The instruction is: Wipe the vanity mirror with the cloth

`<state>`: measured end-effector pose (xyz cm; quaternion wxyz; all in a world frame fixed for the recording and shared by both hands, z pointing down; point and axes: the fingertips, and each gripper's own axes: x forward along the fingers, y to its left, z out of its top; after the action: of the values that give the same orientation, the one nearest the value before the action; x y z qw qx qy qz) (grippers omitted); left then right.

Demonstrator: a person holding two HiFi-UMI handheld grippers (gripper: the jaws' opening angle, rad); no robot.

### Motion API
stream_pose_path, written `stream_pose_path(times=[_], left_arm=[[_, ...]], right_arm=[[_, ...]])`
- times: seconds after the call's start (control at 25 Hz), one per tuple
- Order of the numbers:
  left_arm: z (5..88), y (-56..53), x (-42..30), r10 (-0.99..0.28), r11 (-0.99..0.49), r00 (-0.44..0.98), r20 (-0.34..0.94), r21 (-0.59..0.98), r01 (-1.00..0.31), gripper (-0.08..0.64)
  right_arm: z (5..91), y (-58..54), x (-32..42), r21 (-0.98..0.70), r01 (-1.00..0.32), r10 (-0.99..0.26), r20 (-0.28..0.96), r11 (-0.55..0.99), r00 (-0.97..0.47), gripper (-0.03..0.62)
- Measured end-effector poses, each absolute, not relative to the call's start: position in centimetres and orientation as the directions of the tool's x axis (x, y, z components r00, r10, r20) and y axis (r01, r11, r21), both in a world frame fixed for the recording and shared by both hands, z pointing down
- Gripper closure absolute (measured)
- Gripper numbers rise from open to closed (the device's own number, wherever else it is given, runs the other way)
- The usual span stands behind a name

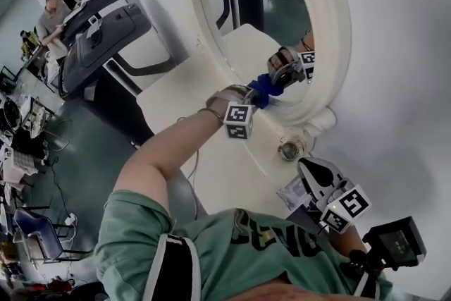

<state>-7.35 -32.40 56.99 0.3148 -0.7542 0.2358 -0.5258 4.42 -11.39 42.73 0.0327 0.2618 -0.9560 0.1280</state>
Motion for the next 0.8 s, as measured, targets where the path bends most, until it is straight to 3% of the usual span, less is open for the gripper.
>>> stream_pose_path(times=[0.28, 0.44, 0.6, 0.8], left_arm=[[33.3, -35.6, -11.2, -0.906, -0.334, 0.353, 0.235, -0.908, -0.254, 0.503], [18.9, -35.8, -10.4, -0.938, -0.092, 0.346, 0.002, -0.965, -0.244, 0.503], [12.7, -36.5, -9.4, -0.941, -0.005, 0.334, -0.059, -0.982, -0.188, 0.503], [13.2, -37.2, -8.7, -0.951, -0.001, 0.306, -0.038, -0.992, -0.126, 0.503]], right_arm=[[42.6, -11.6, 5.0, -0.209, -0.512, -0.503, 0.097, 0.833, -0.859, 0.58], [41.9, -11.8, 4.9, -0.198, -0.505, -0.502, 0.066, 0.84, -0.862, 0.58], [41.7, -12.0, 4.8, -0.198, -0.502, -0.504, 0.043, 0.842, -0.863, 0.58], [42.2, -12.1, 5.3, -0.209, -0.505, -0.51, 0.032, 0.837, -0.859, 0.58]])
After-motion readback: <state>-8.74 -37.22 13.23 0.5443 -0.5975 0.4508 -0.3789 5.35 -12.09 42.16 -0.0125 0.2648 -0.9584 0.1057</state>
